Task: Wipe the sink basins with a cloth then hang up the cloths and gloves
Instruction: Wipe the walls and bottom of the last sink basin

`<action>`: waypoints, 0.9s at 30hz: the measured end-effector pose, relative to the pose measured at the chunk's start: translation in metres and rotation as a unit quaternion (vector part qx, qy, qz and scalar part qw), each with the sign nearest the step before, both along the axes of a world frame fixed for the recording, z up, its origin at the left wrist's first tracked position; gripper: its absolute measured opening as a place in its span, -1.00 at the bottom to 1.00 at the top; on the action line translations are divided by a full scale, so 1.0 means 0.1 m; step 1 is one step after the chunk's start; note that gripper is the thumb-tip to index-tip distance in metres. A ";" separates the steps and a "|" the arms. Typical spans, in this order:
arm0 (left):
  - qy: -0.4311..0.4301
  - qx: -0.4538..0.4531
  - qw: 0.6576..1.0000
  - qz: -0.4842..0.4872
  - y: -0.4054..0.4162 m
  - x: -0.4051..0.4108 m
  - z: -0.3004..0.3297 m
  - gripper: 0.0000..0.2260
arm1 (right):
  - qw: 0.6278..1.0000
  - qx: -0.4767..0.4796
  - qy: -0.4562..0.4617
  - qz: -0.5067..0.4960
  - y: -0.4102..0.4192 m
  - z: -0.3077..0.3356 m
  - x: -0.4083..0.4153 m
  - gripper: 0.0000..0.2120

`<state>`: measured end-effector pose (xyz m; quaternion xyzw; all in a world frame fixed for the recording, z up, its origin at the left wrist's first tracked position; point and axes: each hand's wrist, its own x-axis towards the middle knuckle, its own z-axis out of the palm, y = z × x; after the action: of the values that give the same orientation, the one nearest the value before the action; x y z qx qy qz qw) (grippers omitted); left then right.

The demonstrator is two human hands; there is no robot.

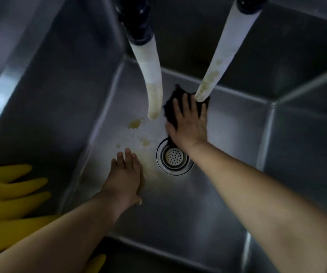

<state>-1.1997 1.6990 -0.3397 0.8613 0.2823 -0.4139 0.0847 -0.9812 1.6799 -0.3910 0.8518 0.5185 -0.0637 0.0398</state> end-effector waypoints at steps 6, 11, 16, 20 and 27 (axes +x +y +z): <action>0.009 0.001 1.000 0.007 -0.02 0.03 0.03 0.13 | 0.987 -0.033 0.016 0.156 -0.01 -0.06 -0.27 -0.37; 0.010 -0.005 1.000 0.023 -0.02 0.02 -0.01 0.15 | 0.999 0.008 0.028 0.030 -0.33 0.05 0.37 -0.35; -0.002 -0.006 1.000 0.025 -0.02 0.01 -0.03 0.16 | 0.984 -0.027 -0.029 -0.176 -0.82 0.11 0.98 -0.36; -0.018 -0.013 0.999 0.025 0.01 -0.02 -0.03 0.14 | 0.956 -0.021 -0.027 -0.291 -0.74 0.14 1.02 -0.35; -0.007 -0.012 1.000 0.010 0.01 0.01 0.01 0.12 | 0.945 0.015 0.038 -0.326 0.31 0.03 0.36 -0.26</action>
<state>-1.1990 1.7002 -0.3392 0.8603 0.2855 -0.4099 0.1016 -0.9451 1.7105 -0.3876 0.9716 0.2149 -0.0981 -0.0156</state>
